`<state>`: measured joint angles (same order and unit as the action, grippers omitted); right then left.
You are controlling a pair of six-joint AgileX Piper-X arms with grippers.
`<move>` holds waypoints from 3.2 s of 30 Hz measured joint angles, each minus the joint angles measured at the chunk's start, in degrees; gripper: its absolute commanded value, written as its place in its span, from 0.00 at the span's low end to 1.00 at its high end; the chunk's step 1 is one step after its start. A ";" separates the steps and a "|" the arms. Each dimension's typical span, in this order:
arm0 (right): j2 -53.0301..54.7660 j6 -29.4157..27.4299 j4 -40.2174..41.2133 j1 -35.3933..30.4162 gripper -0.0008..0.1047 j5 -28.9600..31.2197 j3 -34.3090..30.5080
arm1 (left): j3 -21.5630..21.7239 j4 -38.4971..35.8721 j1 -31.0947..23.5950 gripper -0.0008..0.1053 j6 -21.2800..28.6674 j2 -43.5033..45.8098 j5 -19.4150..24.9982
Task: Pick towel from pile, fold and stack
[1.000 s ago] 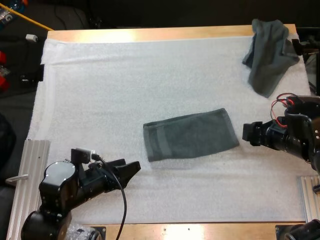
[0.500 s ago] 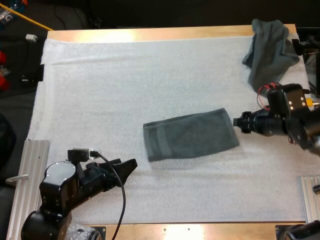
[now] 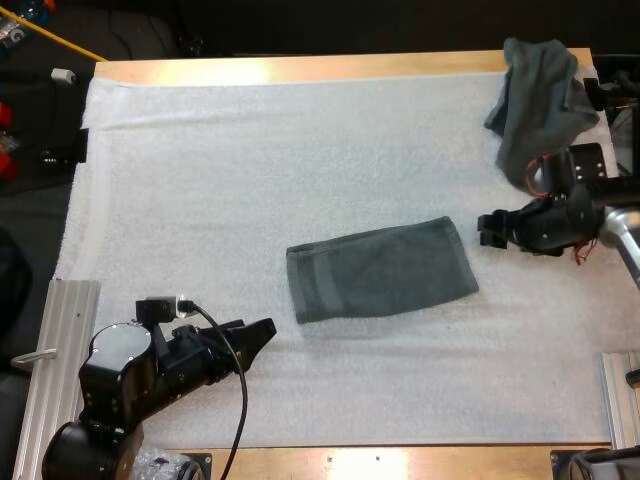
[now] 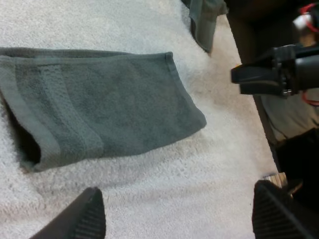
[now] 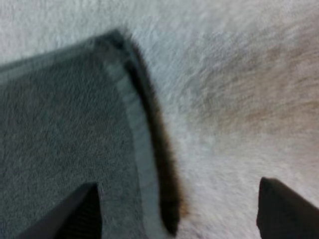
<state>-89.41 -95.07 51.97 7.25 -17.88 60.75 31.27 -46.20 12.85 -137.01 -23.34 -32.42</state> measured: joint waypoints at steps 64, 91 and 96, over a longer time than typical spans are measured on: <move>3.74 8.62 4.63 16.31 0.01 21.91 -0.08 | 0.00 0.00 0.00 0.58 0.41 0.00 -8.87; -1.85 16.65 -4.58 29.50 0.68 15.61 -0.12 | 0.00 0.00 0.00 0.58 0.59 0.00 -13.86; -1.85 16.65 -4.58 29.50 0.65 12.07 -0.12 | 0.00 0.00 0.00 0.58 0.59 0.00 -14.19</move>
<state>-91.26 -78.42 47.39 36.75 -5.81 60.63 31.27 -46.20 12.85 -136.42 -23.34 -46.61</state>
